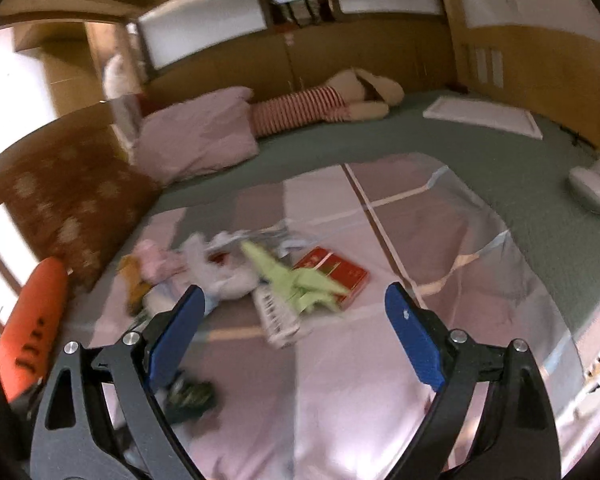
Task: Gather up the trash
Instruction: 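Return the left tool to the bed and grasp the dark green snack bag, then lift the snack bag with the left tool while the right tool grasps the green paper crane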
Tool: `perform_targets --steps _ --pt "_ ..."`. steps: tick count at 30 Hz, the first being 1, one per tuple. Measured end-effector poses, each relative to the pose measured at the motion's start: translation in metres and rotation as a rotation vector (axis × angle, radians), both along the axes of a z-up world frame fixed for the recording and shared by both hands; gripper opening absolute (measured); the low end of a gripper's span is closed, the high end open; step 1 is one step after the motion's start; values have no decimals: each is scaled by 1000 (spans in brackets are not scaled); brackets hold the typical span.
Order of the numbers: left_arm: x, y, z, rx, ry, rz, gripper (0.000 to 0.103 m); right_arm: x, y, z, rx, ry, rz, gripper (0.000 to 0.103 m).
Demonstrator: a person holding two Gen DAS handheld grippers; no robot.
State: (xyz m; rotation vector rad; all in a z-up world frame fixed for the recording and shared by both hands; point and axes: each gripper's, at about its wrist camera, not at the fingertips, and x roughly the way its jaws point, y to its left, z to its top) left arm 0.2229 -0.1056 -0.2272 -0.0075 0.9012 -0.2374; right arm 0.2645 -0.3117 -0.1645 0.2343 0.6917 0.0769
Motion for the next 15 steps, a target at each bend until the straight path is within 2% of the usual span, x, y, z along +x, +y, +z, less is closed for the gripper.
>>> perform_targets --steps 4,7,8,11,13,14,15 --pt "28 -19 -24 63 11 -6 99 52 -3 -41 -27 95 7 82" --pt "46 -23 -43 80 45 9 89 77 0 -61 -57 123 23 82" --pt "51 -23 -48 79 60 11 82 85 2 -68 -76 137 24 82" --pt "63 -20 -64 66 129 17 53 98 10 -85 -62 190 86 65" --pt "63 -15 -65 52 128 16 48 101 16 -92 -67 219 121 50" --pt "61 -14 -64 59 125 14 45 100 19 -93 -64 225 134 45" --pt "60 -13 -60 61 115 14 42 100 20 -93 -58 232 146 36"
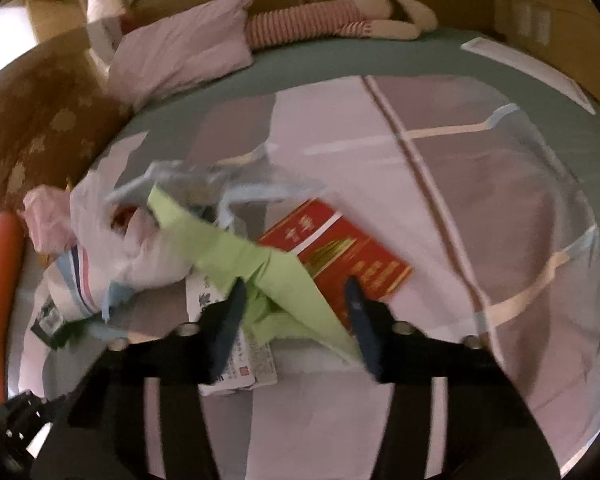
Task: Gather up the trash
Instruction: 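Lift the snack bag with the left tool while the right tool grasps the green paper crane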
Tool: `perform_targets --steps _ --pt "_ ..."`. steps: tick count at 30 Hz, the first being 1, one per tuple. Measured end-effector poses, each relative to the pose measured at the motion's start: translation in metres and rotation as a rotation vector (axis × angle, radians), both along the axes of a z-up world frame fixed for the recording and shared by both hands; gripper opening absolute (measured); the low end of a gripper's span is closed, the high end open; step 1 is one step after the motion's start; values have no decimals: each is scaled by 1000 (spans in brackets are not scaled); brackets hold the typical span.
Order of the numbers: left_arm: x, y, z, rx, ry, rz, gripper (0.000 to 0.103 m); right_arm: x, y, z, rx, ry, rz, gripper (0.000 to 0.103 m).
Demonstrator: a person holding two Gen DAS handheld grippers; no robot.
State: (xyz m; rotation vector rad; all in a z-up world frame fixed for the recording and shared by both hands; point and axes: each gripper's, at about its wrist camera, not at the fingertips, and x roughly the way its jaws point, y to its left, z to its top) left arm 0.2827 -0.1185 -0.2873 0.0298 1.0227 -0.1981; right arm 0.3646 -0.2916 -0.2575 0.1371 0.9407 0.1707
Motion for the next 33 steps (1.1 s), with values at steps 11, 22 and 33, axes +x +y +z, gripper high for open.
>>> perform_targets --steps 11,22,33 --pt "-38 37 108 -99 -259 36 38 -63 5 80 95 -130 41 3" --pt "-98 103 161 -122 -397 114 38 -172 44 127 56 -333 107 3" --pt "-91 69 126 -92 -308 59 38 -180 63 124 1 -360 124 3"
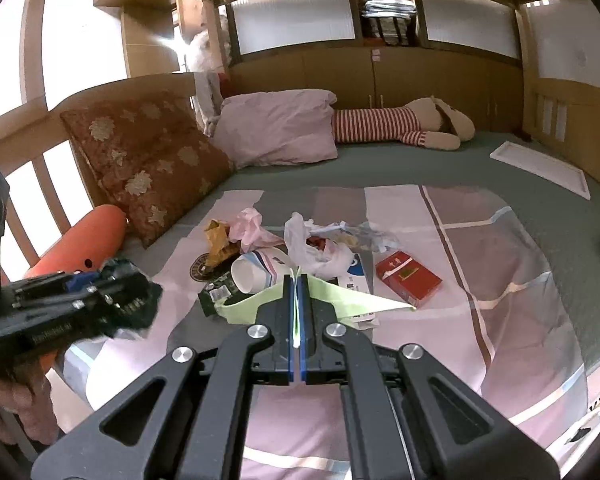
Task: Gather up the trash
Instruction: 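Lift the snack bag with the left tool while the right tool grasps the green paper crane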
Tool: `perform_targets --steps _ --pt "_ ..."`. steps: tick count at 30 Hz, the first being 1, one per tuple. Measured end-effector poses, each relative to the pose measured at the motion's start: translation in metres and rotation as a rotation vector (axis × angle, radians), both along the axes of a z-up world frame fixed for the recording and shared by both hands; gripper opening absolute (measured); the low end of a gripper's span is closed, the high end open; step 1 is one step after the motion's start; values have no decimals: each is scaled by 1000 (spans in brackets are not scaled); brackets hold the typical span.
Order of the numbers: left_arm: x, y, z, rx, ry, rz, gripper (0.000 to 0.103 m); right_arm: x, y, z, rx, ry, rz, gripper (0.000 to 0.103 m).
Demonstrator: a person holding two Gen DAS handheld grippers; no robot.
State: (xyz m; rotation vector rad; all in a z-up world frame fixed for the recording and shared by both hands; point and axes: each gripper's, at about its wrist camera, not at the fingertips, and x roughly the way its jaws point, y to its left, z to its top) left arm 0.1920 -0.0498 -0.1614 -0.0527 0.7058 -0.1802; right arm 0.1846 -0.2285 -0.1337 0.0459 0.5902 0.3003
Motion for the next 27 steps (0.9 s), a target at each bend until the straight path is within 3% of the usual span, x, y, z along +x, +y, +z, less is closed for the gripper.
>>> perform_targets --steps 27 --pt "3 7 -3 -3 -4 46 39 2 2 -5 -5 15 11 3"
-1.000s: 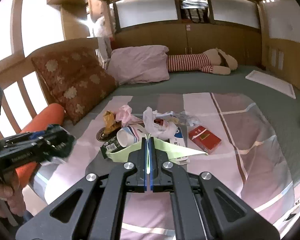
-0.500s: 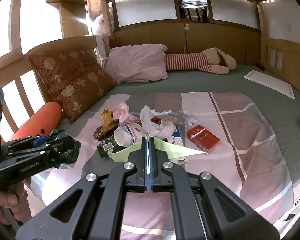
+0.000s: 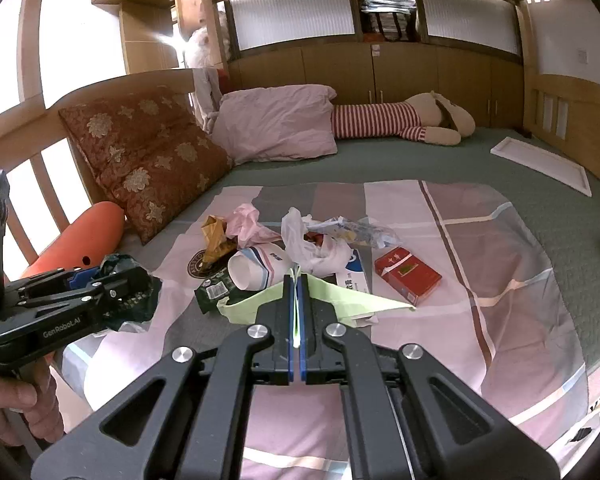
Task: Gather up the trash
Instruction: 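Lift the snack bag with the left tool while the right tool grasps the green paper crane, then carry both items to the white trash bag and open both tools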
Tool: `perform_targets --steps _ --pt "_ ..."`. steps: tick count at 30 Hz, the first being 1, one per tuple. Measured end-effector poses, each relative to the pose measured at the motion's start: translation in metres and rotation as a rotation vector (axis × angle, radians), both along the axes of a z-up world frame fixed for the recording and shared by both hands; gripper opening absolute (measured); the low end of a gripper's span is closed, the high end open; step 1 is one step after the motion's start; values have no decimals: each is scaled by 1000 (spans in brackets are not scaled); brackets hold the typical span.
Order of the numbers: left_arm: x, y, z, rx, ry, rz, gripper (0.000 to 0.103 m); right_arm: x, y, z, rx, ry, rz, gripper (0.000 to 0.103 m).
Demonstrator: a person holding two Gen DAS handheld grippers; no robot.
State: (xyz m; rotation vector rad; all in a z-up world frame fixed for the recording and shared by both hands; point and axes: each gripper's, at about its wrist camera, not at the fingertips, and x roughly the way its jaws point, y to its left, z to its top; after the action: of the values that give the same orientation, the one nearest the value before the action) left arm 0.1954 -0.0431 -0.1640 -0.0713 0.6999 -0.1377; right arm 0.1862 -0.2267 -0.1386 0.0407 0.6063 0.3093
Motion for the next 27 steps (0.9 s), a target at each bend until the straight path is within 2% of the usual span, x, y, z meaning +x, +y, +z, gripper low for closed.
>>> perform_targets --steps 9,12,15,21,24,27 --pt "4 1 -1 6 4 -7 39 -5 -7 6 15 -16 -16 3" --pt "4 -1 -2 -10 9 -36 39 -16 -27 20 80 -27 -34 3" --pt "1 -7 -3 -13 6 -75 39 -51 -57 35 109 -50 -86 3" --pt "-13 -39 -3 12 -16 -204 39 -142 -142 46 15 -67 -274 3" --pt "-21 -65 -3 9 -12 -302 39 -179 -187 34 -31 -29 -396 3" --pt "-38 -107 0 -23 0 -427 39 -205 -227 5 -29 54 -508 3"
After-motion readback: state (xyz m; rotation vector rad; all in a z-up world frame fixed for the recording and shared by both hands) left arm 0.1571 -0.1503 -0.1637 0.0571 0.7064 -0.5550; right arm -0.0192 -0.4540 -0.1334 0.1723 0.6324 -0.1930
